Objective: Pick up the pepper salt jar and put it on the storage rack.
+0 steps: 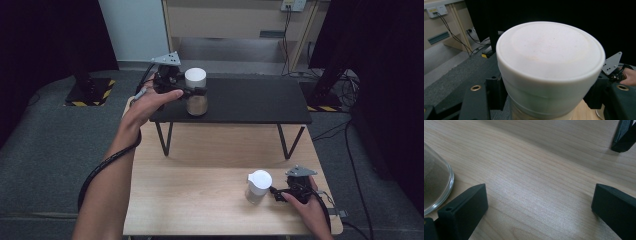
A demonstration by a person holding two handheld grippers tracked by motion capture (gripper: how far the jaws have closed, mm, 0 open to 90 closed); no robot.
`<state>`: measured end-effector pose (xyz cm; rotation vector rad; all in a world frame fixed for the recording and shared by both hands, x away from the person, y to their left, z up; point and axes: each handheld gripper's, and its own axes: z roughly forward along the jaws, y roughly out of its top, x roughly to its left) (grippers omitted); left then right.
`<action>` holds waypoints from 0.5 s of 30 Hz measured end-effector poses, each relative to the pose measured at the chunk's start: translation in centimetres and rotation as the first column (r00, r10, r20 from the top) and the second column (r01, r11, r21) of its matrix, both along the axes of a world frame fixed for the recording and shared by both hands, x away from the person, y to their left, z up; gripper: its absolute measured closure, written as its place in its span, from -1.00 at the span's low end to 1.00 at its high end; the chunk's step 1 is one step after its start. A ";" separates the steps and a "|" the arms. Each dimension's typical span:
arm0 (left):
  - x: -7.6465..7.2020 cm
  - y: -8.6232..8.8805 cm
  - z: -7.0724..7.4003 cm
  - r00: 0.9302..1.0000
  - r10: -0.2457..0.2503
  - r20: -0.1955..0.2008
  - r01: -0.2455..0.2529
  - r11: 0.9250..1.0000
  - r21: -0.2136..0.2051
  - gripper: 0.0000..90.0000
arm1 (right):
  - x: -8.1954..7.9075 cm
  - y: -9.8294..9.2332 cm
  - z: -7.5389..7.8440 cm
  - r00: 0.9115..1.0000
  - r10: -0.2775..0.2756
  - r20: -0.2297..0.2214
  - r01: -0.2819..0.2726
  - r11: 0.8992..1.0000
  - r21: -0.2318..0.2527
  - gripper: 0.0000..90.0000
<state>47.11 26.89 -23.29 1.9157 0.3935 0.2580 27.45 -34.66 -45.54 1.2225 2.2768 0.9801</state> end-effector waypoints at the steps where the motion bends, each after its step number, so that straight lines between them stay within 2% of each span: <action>1: 0.0 -0.1 0.1 1.000 0.001 -0.001 -0.001 1.000 0.003 -0.27 | 0.0 0.0 0.0 1.000 0.000 0.000 0.000 1.000 0.000 -0.97; 3: -0.1 -0.1 0.2 1.000 0.002 0.006 -0.002 1.000 0.013 -0.27 | 0.0 0.0 0.0 1.000 0.000 0.000 0.000 1.000 0.000 -0.97; 5: -0.3 0.1 0.1 1.000 0.002 0.017 -0.002 1.000 -0.006 -0.29 | 0.0 0.0 0.0 1.000 0.000 0.000 0.000 1.000 0.000 -0.97; 6: -0.6 0.1 0.3 0.999 0.008 0.032 -0.008 1.000 -0.007 -0.39 | 0.0 0.0 0.0 1.000 0.000 0.000 0.000 1.000 0.000 -0.97; 7: -0.6 0.1 0.3 0.999 0.008 0.032 -0.008 1.000 -0.007 -0.49 | 0.0 0.0 0.0 1.000 0.000 0.000 0.000 1.000 0.000 -0.97; 13: -1.8 0.1 1.5 0.997 0.051 0.055 -0.055 0.996 0.069 -0.79 | 0.0 0.0 0.0 1.000 0.000 0.000 0.000 1.000 0.000 -0.97; 15: -2.4 0.2 1.6 0.996 0.069 0.062 -0.073 0.994 0.079 -0.85 | 0.0 0.0 0.0 1.000 0.000 0.000 0.000 1.000 0.000 -0.97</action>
